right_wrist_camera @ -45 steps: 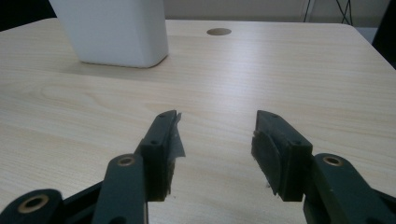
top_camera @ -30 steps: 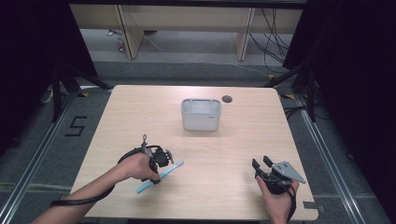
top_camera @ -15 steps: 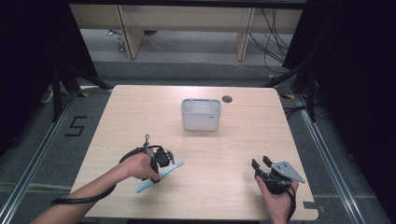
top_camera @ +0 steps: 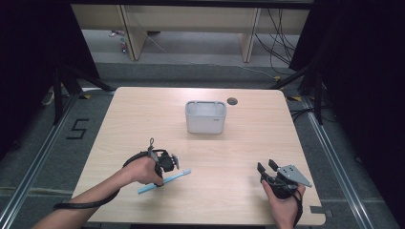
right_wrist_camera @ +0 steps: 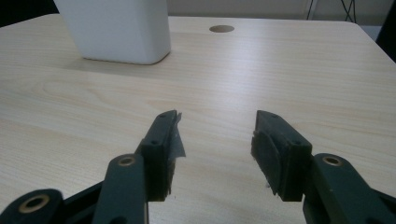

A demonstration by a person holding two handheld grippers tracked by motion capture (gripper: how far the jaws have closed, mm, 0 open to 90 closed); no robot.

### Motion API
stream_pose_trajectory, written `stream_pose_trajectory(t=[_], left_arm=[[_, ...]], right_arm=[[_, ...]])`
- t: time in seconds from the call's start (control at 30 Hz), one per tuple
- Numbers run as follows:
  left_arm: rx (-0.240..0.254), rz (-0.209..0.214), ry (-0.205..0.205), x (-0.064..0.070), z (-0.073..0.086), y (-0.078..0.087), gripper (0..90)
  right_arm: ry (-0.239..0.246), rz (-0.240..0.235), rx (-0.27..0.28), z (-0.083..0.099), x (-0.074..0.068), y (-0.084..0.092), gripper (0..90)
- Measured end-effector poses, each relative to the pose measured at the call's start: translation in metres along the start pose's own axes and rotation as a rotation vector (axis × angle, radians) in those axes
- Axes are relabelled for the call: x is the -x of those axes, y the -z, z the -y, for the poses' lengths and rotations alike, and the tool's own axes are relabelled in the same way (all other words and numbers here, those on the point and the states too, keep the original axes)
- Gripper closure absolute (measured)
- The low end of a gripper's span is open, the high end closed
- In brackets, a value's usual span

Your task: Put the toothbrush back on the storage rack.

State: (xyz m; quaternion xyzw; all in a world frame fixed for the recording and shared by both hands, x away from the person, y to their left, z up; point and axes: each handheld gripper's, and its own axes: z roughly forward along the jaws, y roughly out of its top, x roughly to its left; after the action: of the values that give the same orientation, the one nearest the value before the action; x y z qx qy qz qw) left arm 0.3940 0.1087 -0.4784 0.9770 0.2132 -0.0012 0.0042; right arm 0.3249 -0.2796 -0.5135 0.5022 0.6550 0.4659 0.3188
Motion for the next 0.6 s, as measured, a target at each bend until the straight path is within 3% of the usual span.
stream_pose_trajectory(t=[0.13, 0.2, 0.23, 0.37, 0.43, 0.47, 0.5, 0.6], left_arm=[[0.007, -0.012, -0.004, 0.0018, 0.0006, -0.0001, 78.3], [0.012, -0.021, -0.016, 0.0024, 0.0012, 0.0, 78.4], [0.014, -0.021, -0.015, 0.0027, 0.0015, 0.0, 78.4], [0.019, -0.02, -0.018, 0.0028, 0.0025, 0.0001, 78.5], [0.02, -0.013, -0.023, 0.0031, 0.0031, 0.0008, 78.4], [0.024, -0.011, -0.023, 0.0034, 0.0033, 0.0007, 78.5], [0.024, -0.011, -0.023, 0.0034, 0.0033, 0.0007, 78.5], [0.023, -0.011, -0.017, 0.0041, 0.0037, 0.0019, 78.5]], right_arm=[[-0.002, 0.0, 0.002, 0.0001, -0.0002, -0.0001, 50.7], [-0.002, -0.002, -0.025, -0.0005, -0.0004, 0.0014, 50.8], [-0.049, -0.003, -0.045, -0.0004, -0.004, 0.0024, 50.7], [-0.049, -0.003, -0.045, -0.0004, -0.004, 0.0025, 50.8], [-0.001, 0.0, -0.029, -0.0007, -0.0004, 0.0017, 50.8], [-0.001, 0.0, -0.03, -0.0007, -0.0004, 0.0017, 50.7], [-0.046, -0.004, -0.043, -0.0003, -0.0038, 0.0024, 50.7], [-0.049, -0.003, -0.045, -0.0004, -0.004, 0.0024, 50.7]])
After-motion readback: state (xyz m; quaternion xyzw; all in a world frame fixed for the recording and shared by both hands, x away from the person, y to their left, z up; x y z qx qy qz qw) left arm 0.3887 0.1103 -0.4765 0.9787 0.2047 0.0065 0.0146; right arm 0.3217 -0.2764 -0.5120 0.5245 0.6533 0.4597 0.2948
